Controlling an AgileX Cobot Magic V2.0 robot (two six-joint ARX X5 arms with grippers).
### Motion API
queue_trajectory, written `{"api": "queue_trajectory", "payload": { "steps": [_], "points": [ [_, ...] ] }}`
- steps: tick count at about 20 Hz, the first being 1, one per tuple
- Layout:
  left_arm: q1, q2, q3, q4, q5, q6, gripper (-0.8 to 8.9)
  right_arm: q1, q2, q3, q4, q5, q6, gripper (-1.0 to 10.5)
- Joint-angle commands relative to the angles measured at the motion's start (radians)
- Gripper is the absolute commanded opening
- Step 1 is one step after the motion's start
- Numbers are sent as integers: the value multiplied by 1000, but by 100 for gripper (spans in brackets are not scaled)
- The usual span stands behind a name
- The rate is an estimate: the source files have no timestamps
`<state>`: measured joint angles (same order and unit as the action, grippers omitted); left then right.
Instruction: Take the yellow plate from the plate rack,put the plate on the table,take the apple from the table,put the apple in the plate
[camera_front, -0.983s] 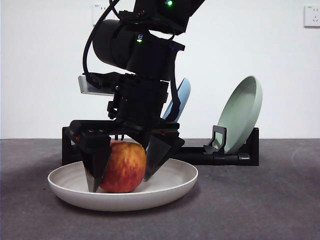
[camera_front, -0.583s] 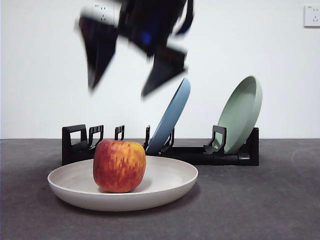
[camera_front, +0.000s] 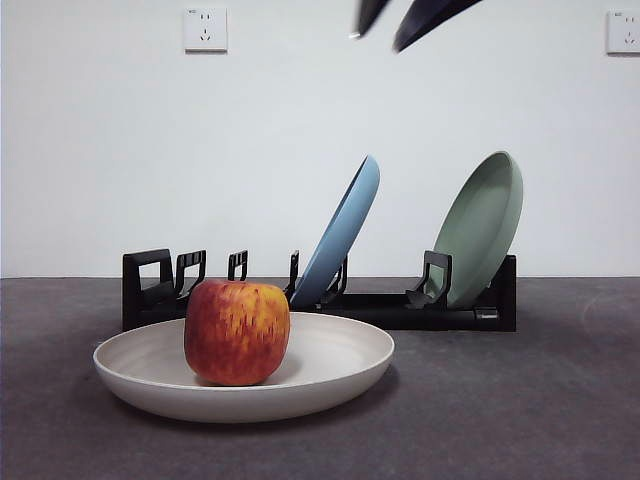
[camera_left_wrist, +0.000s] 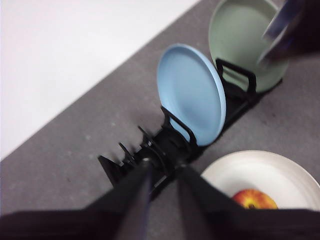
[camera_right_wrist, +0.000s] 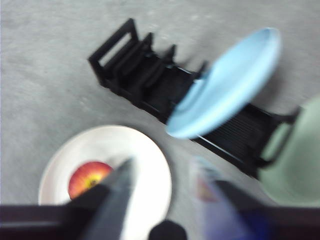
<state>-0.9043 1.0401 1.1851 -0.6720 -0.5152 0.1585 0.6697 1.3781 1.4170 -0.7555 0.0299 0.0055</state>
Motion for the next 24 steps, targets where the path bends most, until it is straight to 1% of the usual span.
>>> {"api": "queue_trajectory", "payload": {
  "steps": [1,4,7,9,11,13,15,17,18,20,22,23,24],
  "points": [
    [98,-1,-4,-23,130,26,-8,-37,-34,-4,-70,2,-43,-16],
    [278,-1,-5,-73,338,26,-8,-90,-74,-4,-181,2,-49,-16],
    [455,-1,-6,-112,517,17,-8,-138,-101,-5,-252,-2,-47,-16],
    [552,-12,-21,-109,598,-8,-8,-161,-125,-14,-243,-4,-37,-17],
    [625,-49,-63,-79,649,-28,-8,-166,-176,-58,-177,-4,-22,-17],
    [669,-119,-140,-7,648,-60,-8,-166,-251,-141,-71,-3,-14,-17],
    [702,-207,-234,82,646,-109,-8,-166,-335,-239,25,-3,-13,-17],
    [722,-299,-332,173,634,-154,-8,-166,-420,-349,113,-2,16,-17],
    [723,-344,-383,213,605,-174,-8,-166,-470,-417,166,-1,35,-17],
    [723,-426,-470,266,571,-206,-8,-166,-561,-544,248,6,70,-17],
    [723,-494,-545,297,566,-239,-8,-166,-650,-671,315,6,105,-17],
    [723,-521,-576,306,564,-244,-8,-166,-689,-727,341,8,115,-17],
    [723,-554,-610,307,545,-244,-8,-165,-736,-793,368,30,131,-17]
  ]
}}
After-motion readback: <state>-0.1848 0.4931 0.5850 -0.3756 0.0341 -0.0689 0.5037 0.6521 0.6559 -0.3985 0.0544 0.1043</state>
